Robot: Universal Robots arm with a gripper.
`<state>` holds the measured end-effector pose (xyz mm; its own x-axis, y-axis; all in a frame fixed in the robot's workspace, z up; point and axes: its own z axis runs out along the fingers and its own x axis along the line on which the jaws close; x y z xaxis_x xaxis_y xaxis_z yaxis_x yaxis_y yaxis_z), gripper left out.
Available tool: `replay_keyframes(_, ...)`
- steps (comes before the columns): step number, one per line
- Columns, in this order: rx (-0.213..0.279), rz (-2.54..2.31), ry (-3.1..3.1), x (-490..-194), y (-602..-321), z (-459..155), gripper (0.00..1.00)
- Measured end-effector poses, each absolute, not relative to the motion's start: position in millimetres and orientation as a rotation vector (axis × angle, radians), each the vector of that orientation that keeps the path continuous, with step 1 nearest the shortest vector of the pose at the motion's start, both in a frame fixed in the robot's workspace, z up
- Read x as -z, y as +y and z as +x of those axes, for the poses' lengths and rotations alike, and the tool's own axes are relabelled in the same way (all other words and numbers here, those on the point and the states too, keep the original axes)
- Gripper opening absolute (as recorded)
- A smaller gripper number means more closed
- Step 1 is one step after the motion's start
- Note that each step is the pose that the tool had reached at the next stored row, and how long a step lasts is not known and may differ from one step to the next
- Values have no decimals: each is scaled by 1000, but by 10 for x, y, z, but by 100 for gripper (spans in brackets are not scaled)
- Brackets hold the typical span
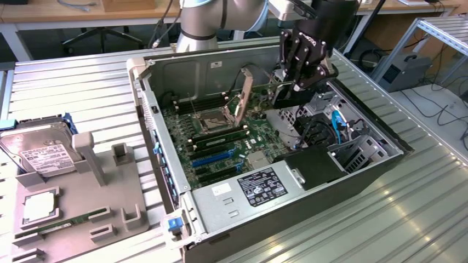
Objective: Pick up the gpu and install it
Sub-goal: 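Insert the gpu into the slot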
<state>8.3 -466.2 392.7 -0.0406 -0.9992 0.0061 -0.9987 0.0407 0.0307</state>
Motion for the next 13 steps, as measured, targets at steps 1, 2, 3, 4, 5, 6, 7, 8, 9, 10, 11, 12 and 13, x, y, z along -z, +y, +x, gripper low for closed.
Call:
replay_keyframes(1, 25, 2160, -2250, -3915, -4662, 10, 27)
replay_keyframes(2, 22, 2162, -2252, -3900, -4662, -46, 27)
replay_keyframes(3, 19, 2163, -2253, -3885, -4662, -68, 27)
replay_keyframes(4, 19, 2163, -2253, -3885, -4662, -68, 27)
replay_keyframes(5, 19, 2163, -2253, -3885, -4662, -68, 27)
replay_keyframes(6, 21, 2165, -2255, -3883, -4663, -70, 27)
replay_keyframes(7, 35, 2171, -2261, -3878, -4663, -71, 27)
replay_keyframes(8, 42, 2177, -2264, -3871, -4662, -76, 27)
replay_keyframes(9, 42, 2178, -2263, -3864, -4662, -76, 27)
replay_keyframes(10, 42, 2178, -2263, -3853, -4662, -76, 27)
replay_keyframes(11, 42, 2178, -2263, -3814, -4662, -81, 27)
replay_keyframes(12, 42, 2178, -2263, -3785, -4662, -88, 27)
replay_keyframes(13, 42, 2178, -2263, -3766, -4662, -90, 27)
